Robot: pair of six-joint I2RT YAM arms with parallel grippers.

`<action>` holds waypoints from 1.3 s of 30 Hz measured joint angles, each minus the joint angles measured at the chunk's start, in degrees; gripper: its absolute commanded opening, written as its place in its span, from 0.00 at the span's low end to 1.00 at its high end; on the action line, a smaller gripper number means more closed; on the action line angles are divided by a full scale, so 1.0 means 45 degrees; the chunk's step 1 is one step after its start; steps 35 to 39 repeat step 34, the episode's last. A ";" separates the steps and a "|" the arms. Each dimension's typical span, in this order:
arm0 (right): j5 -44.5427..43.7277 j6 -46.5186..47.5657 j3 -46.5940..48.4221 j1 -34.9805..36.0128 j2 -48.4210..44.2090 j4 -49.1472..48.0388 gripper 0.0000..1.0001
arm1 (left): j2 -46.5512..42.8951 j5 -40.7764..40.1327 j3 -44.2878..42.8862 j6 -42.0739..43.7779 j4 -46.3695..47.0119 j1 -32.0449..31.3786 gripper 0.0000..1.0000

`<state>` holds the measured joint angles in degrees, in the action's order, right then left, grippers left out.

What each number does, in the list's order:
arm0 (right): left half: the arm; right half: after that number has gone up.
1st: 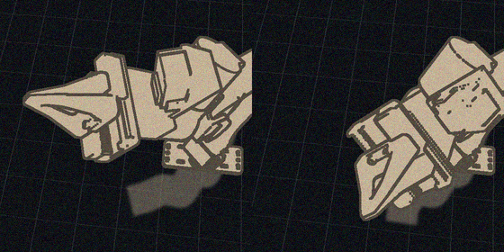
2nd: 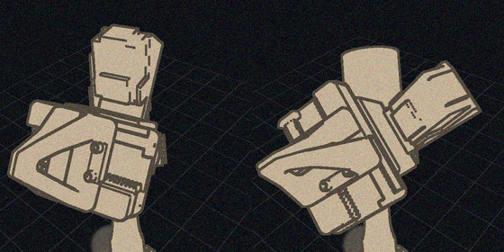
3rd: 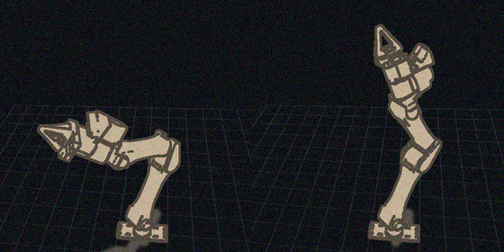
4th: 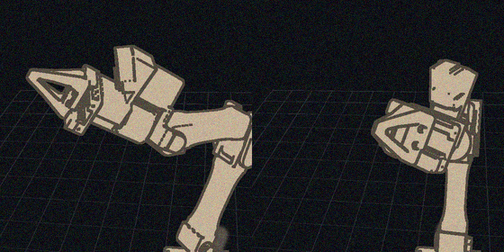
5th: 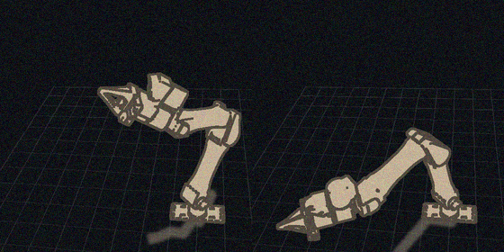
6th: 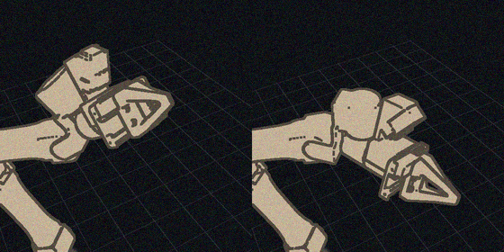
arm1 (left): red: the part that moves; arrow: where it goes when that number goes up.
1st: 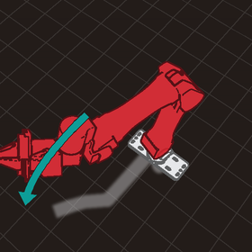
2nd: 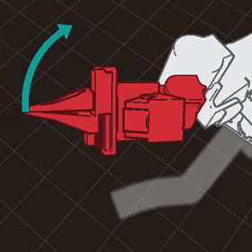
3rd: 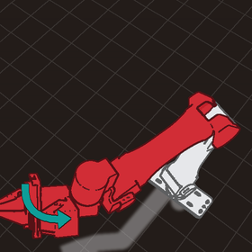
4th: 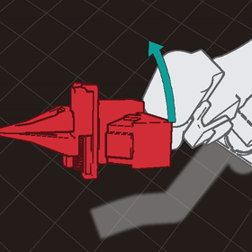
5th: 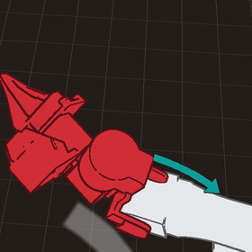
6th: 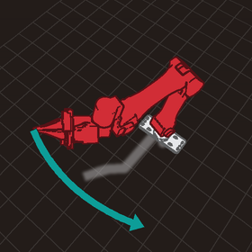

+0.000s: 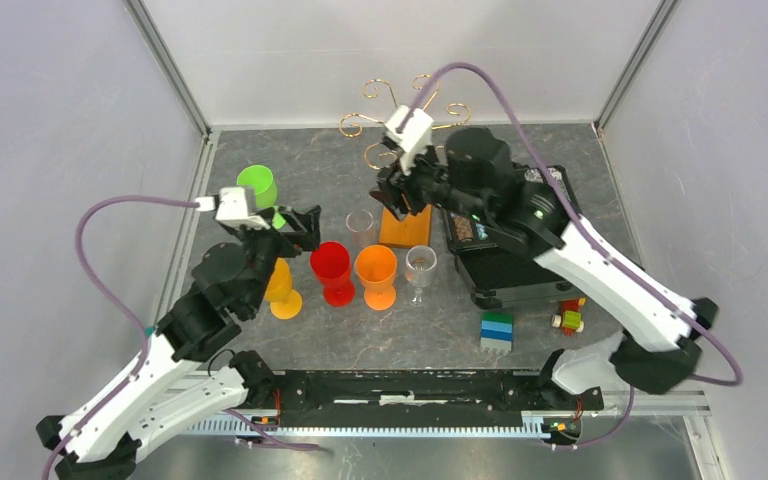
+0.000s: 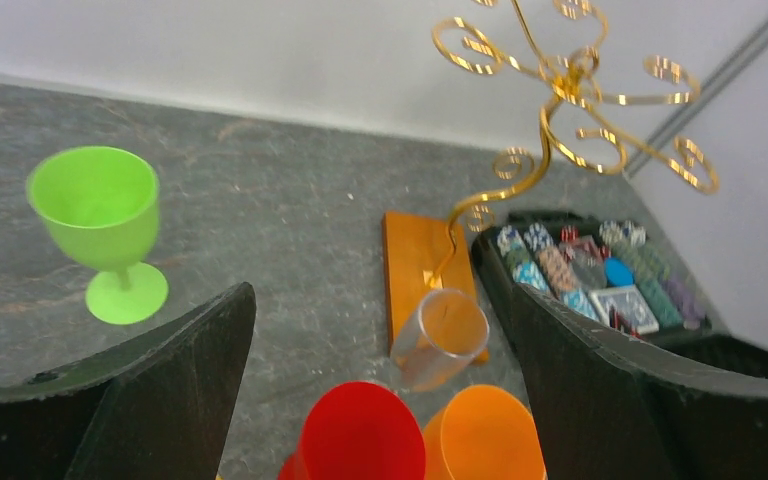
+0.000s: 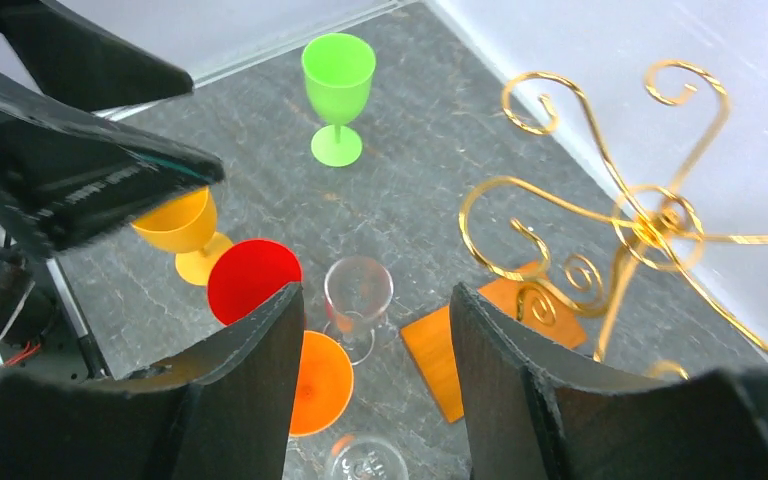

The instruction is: Take the wine glass off the wine glass rack

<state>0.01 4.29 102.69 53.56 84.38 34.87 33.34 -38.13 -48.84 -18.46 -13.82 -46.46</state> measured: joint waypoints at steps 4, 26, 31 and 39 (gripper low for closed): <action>-0.1273 -0.0146 -0.2565 0.0005 -0.2312 -0.1593 0.66 | 0.1239 0.0894 -0.0325 -0.0146 -0.0690 0.0010 1.00; -1.2390 0.1520 -1.0418 -0.0015 -1.4222 -0.5984 0.74 | -0.3929 -0.1491 -0.5571 -0.0350 -0.7660 0.0029 1.00; -1.2939 0.1579 -1.0423 -0.0015 -1.4387 -0.6120 0.75 | -0.4007 -0.1826 -0.5785 0.0097 -0.7966 0.0049 1.00; -1.3109 0.1569 -1.0423 -0.0015 -1.4387 -0.6125 0.75 | -0.4007 -0.1880 -0.5785 0.0204 -0.8111 0.0078 1.00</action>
